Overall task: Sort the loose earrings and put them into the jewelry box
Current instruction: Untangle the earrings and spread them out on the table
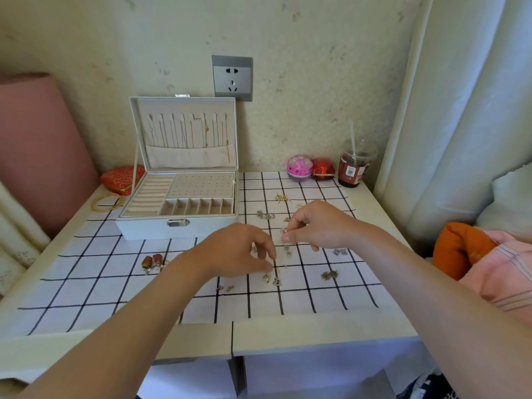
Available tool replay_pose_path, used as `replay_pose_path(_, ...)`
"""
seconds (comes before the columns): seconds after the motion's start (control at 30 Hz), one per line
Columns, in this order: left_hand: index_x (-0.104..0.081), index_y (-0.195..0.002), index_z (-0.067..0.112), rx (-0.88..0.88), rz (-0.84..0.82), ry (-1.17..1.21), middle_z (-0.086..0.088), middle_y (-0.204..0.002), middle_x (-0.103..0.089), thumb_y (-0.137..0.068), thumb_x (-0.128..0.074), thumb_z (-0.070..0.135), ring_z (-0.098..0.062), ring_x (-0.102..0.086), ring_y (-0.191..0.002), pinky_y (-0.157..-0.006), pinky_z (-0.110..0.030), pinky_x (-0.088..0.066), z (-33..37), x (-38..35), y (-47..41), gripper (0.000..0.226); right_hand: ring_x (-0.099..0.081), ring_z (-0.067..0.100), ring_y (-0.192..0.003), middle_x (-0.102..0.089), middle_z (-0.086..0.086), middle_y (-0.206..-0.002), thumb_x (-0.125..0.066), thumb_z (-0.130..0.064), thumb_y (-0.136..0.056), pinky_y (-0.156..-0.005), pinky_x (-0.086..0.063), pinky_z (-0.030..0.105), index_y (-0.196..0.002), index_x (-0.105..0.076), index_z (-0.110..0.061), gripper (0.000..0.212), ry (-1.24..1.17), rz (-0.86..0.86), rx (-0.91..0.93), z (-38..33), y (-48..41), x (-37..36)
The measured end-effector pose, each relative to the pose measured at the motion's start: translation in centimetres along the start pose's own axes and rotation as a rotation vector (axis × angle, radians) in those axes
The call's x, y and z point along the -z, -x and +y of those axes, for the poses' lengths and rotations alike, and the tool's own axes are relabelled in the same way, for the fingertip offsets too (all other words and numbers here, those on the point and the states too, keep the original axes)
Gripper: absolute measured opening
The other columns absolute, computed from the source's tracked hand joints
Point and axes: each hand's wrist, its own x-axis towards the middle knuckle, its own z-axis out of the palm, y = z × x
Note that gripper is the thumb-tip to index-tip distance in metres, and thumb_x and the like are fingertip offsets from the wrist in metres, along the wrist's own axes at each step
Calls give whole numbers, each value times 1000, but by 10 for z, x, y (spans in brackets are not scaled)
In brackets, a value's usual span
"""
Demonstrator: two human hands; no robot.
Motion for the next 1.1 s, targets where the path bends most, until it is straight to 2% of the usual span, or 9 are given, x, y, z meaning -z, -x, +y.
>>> replay_pose_path(0.1,-73,-91,41,-19,-65,-168,22,-87,-64,-73,-79,50,7,-56,-80,-70,-19,-44,2,-3,4,21,-57,-5,-47,-70,-15,-82,-77,-37,-86,-57,-48,20,-78,-73,-27,13,0,30,-11,0,4,1)
replay_pose_path(0.23,-76,-87,40,-8,-81,-200,24,-85,-64,-76,-78,43,3,-58,-85,-76,-23,-49,1,-8,3,12,-55,-8,-48,-69,-13,-80,-75,-33,-88,-56,-48,19,-85,-75,-23,10,-5,80,6,3,5,6)
replay_pose_path(0.37,-75,-88,37,-45,34,-44,23,-87,-66,-80,-77,38,4,-57,-76,-68,-19,-47,2,0,-2,8,-56,-3,-47,-74,-8,-90,-75,-36,-87,-61,-49,25,-80,-75,-30,9,-24,208,25,6,4,17)
replay_pose_path(0.5,-68,-90,34,-15,243,157,19,-93,-67,-89,-70,32,-8,-62,-79,-74,-24,-52,3,12,-16,3,-58,-9,-51,-73,-14,-94,-71,-28,-91,-54,-45,13,-89,-78,-24,8,-85,342,55,13,3,34)
replay_pose_path(0.57,-66,-93,31,0,296,221,14,-90,-67,-92,-67,30,-12,-63,-78,-72,-21,-49,4,13,-29,2,-57,-9,-49,-74,-13,-98,-72,-27,-90,-58,-46,16,-91,-79,-22,9,-82,387,51,20,0,40)
replay_pose_path(0.7,-64,-96,27,13,325,261,10,-88,-66,-93,-66,26,-7,-61,-73,-70,-20,-48,11,7,-61,4,-58,-13,-56,-73,-16,-84,-80,-29,-83,-63,-45,19,-81,-79,-27,3,-82,426,6,35,-4,44)
replay_pose_path(0.8,-67,-95,27,-14,277,229,11,-86,-68,-89,-71,27,4,-56,-64,-67,-17,-46,24,1,-81,8,-62,-3,-65,-71,-15,-73,-83,-31,-79,-64,-52,22,-79,-80,-28,4,-30,356,-35,48,-7,47)
replay_pose_path(0.93,-72,-88,27,-37,41,131,12,-79,-70,-82,-78,25,7,-57,-62,-63,-13,-47,37,-9,-93,9,-62,-5,-66,-71,-15,-71,-84,-28,-78,-57,-44,9,-82,-81,-25,6,52,110,-38,59,-9,44)
replay_pose_path(1.1,-71,-88,33,-36,-28,-64,19,-81,-68,-78,-79,29,4,-58,-72,-71,-21,-48,31,-20,-89,13,-64,-4,-71,-71,-22,-73,-83,-32,-78,-73,-53,23,-80,-80,-31,4,171,-155,-39,58,-5,30)
